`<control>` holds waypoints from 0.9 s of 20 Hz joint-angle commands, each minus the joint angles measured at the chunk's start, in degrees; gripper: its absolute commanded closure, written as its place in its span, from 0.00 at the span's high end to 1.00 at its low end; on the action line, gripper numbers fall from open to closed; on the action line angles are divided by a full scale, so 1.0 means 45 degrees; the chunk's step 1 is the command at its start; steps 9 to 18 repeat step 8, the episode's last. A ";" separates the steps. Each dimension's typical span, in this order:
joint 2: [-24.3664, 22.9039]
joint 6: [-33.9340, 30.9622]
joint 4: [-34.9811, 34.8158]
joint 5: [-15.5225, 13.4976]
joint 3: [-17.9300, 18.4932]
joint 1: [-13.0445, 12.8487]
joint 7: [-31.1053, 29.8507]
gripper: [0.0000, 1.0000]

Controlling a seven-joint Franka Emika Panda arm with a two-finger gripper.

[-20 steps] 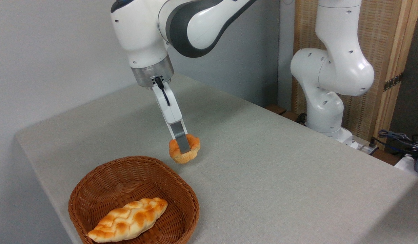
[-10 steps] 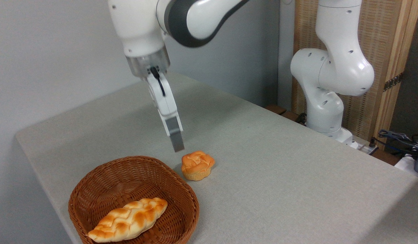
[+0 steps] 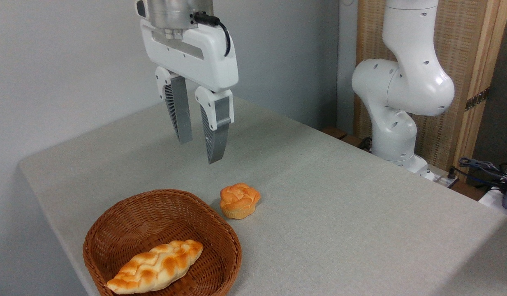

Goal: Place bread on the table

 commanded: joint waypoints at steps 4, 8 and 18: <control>0.0735 -0.0848 0.1217 -0.0178 -0.0011 -0.0163 -0.0384 1.00; 0.0716 -0.0868 0.1197 -0.0178 -0.0050 -0.0163 -0.0286 1.00; 0.0716 -0.0868 0.1197 -0.0178 -0.0050 -0.0163 -0.0286 1.00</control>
